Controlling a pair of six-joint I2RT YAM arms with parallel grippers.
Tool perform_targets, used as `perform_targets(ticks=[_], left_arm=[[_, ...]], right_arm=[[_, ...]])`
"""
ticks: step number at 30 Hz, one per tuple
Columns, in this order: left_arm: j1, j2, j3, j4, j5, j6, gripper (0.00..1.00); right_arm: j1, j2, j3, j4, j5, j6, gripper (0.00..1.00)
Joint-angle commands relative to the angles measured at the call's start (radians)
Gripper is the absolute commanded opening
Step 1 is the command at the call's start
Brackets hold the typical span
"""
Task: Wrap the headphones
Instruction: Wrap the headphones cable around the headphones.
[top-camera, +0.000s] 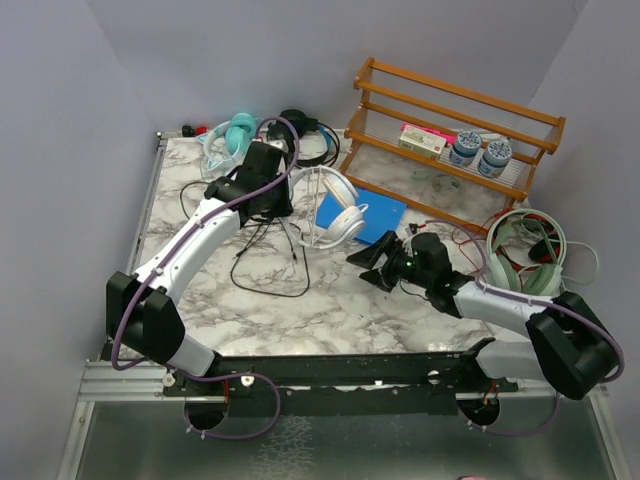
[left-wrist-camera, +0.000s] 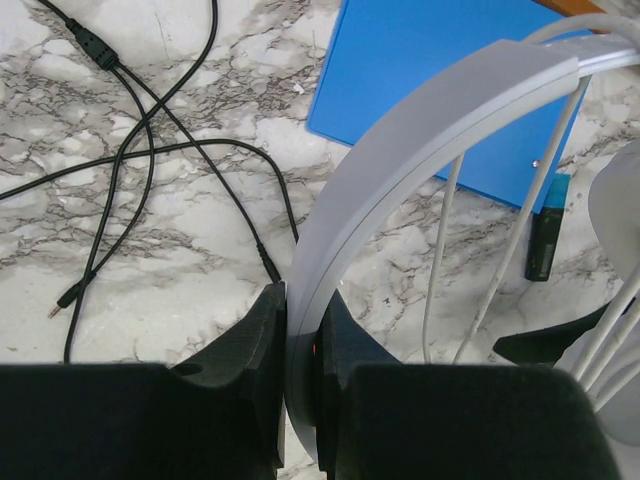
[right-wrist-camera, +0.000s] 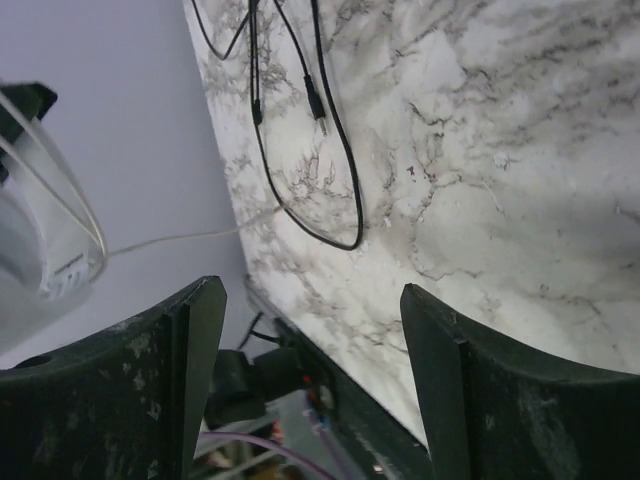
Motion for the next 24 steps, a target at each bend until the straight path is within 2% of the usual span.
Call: perform_targets(ticks=[1,5,14,24], left_arm=[[-0.003,-0.045,-0.008,0.088,0.032,-0.091,0.00],[-0.006,-0.052,-0.014,0.127,0.050,-0.130,0.00],[-0.033,-0.040,0.005,0.157,0.050,-0.169,0.00],[-0.035,-0.055,0.008,0.174,0.029,-0.178,0.00]], right_arm=[[-0.001,0.069,-0.043,0.130,-0.036,0.436,0.79],[0.002,0.158,-0.034,0.276,-0.044,0.593,0.79],[0.088,0.329,0.066,0.439,0.014,0.746,0.73],[0.160,0.410,0.179,0.435,0.042,0.780,0.72]])
